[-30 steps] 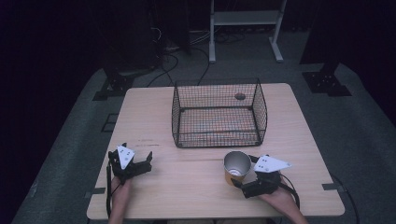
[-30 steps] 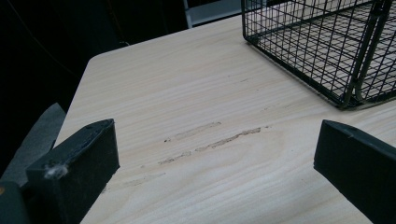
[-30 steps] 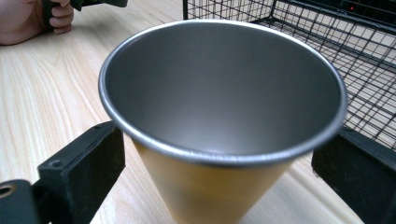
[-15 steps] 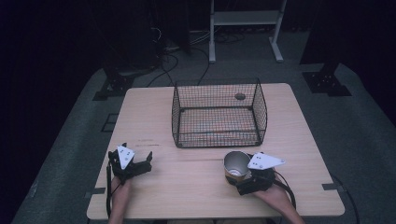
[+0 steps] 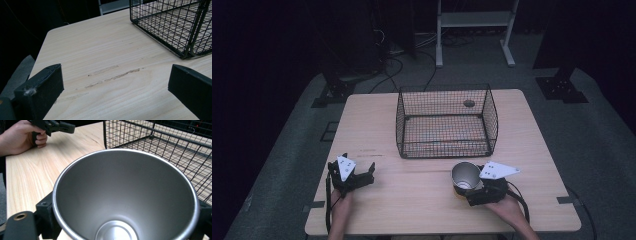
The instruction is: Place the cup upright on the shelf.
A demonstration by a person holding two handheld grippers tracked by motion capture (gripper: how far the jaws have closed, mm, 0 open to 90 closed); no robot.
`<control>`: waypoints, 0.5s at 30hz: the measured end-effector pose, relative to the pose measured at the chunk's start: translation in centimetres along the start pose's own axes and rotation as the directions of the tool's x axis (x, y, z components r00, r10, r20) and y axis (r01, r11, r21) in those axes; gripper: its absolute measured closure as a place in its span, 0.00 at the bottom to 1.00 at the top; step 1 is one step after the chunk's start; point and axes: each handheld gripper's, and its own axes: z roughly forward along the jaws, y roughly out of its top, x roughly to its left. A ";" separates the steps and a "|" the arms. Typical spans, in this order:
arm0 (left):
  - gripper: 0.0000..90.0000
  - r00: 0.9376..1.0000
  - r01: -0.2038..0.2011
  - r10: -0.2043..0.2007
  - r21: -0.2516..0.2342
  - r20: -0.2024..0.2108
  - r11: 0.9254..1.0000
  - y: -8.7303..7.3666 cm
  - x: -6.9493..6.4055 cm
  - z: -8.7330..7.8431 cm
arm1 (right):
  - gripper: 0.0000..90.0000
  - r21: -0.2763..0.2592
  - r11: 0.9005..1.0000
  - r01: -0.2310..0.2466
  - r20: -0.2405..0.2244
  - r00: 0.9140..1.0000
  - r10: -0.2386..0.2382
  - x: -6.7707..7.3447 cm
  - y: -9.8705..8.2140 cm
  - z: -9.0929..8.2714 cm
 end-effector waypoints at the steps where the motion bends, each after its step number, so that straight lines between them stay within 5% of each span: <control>1: 0.00 1.000 -0.001 0.001 0.001 0.000 1.000 0.0 0.0 0.0 | 0.13 -0.001 1.000 0.000 -0.004 1.000 0.000 0.0 0.1 -0.1; 15: 0.00 1.000 0.001 -0.001 0.001 -0.001 1.000 0.0 0.0 0.0 | 0.13 -0.020 0.999 -0.031 -0.076 0.997 0.029 -1.2 3.6 -1.8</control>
